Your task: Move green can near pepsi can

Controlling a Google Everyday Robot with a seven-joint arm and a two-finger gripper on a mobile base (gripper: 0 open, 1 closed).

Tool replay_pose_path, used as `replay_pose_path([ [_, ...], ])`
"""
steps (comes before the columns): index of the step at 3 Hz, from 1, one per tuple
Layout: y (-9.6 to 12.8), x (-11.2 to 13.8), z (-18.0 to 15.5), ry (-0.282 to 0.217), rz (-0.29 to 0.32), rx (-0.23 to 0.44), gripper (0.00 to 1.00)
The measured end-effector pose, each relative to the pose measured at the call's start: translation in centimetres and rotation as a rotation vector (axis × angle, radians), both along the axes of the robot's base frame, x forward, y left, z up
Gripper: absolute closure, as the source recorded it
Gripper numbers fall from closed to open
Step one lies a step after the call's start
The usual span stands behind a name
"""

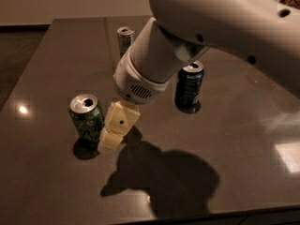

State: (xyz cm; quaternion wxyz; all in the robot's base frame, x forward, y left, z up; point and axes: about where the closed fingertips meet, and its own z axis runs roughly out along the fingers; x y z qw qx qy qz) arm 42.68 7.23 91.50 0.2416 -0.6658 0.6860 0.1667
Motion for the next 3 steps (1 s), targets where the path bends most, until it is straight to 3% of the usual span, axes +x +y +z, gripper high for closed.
replay_pose_path([
  [3,4.9,0.2,-1.1,-0.008,0.025,0.055,0.00],
])
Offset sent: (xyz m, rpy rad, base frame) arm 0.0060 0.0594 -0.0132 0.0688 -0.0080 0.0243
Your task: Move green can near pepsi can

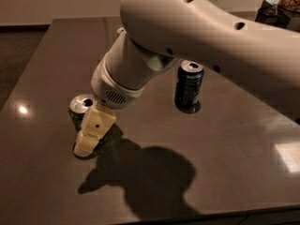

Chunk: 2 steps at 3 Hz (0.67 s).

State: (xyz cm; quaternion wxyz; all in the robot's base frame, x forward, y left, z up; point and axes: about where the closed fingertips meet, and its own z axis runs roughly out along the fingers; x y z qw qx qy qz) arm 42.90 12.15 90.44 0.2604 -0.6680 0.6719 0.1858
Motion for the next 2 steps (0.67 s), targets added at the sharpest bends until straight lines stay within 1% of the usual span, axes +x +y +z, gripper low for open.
replay_pose_path([
  [1,0.65,-0.05,-0.25,0.004,0.011,0.004,0.16],
  [2,0.76,0.13,-0.22,0.026,0.022,0.013,0.39],
])
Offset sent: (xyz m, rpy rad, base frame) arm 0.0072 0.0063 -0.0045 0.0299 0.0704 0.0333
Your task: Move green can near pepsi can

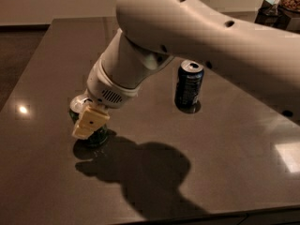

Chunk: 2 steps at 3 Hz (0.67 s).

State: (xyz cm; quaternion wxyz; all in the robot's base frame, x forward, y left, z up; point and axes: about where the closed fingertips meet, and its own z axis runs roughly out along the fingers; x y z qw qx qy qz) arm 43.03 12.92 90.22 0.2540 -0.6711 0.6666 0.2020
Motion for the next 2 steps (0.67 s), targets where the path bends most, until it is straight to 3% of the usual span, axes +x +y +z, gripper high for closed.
replay_pose_path([
  [2,-2.0,1.8,1.7,0.002,-0.021,0.011,0.86],
])
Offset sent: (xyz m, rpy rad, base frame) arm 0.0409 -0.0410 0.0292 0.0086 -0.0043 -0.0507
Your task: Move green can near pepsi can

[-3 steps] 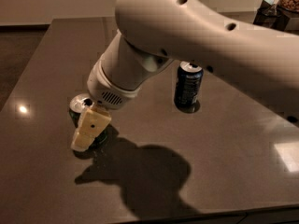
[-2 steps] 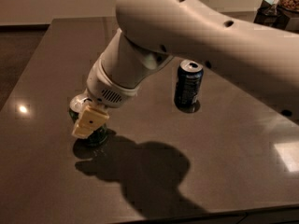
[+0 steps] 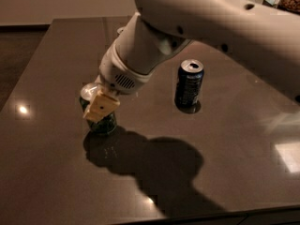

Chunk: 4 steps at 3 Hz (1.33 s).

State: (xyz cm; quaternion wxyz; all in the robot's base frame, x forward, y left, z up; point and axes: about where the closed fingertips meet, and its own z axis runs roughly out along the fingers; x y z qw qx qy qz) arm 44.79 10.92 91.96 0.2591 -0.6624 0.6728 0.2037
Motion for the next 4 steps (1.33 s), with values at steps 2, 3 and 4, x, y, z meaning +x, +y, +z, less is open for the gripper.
replay_pose_path([
  [2,-4.5,5.5,2.5,-0.067,-0.064,-0.031,1.00],
  [3,-5.8,7.3,2.3,-0.084,-0.074,-0.070,1.00],
  [4,-7.1,9.0,1.5,-0.082,-0.085,-0.105,1.00],
])
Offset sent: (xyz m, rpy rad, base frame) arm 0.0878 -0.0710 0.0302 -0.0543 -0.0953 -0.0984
